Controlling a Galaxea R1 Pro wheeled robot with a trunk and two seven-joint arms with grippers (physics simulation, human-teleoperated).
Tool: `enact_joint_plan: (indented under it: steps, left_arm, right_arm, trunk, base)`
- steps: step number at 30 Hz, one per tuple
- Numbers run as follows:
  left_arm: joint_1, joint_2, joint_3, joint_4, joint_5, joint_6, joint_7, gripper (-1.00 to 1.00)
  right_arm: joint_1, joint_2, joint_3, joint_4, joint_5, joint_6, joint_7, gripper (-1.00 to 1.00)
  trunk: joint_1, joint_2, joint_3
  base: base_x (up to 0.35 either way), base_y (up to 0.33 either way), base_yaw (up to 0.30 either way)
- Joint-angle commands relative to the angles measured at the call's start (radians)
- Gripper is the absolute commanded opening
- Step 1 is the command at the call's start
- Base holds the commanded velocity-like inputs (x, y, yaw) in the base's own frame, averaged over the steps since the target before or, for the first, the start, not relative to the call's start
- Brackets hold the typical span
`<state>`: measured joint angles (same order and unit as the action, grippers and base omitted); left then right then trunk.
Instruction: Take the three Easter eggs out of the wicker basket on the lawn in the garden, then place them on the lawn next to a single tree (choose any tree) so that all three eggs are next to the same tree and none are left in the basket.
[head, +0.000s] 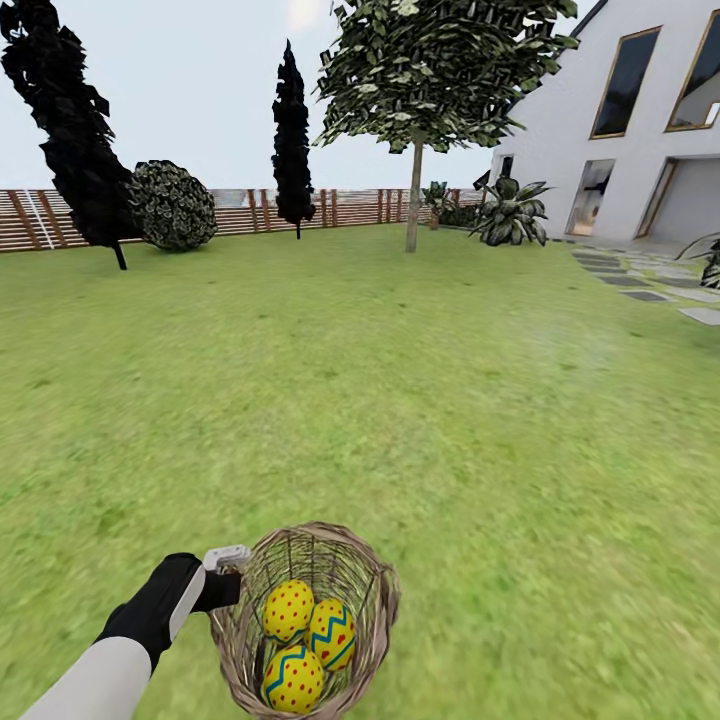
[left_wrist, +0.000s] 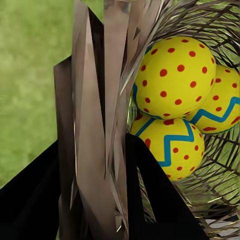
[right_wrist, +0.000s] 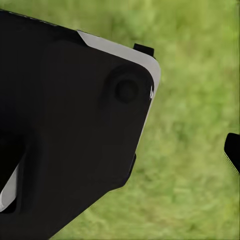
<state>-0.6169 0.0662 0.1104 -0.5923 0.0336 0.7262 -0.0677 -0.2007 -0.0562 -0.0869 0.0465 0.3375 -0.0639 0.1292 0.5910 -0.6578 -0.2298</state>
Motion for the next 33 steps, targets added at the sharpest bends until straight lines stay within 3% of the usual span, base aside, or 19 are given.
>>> enact_joint_plan:
  steps: [1,33]
  left_arm:
    - [-0.001,0.000,0.003,-0.001,0.013,0.006,-0.003,-1.00]
    - [-0.001,0.000,0.005,-0.002,0.013,0.006,-0.003,-1.00]
  right_arm:
    - [-0.002,-0.001,-0.008,0.004,0.008,-0.007,0.001,1.00]
    - [-0.002,-0.001,-0.008,0.004,0.008,-0.007,0.001,1.00]
  trunk:
    - [0.001,-0.001,-0.001]
    - [0.001,-0.001,-0.001]
  base:
    - [0.324,0.103,0.000]
    - [0.324,0.103,0.000]
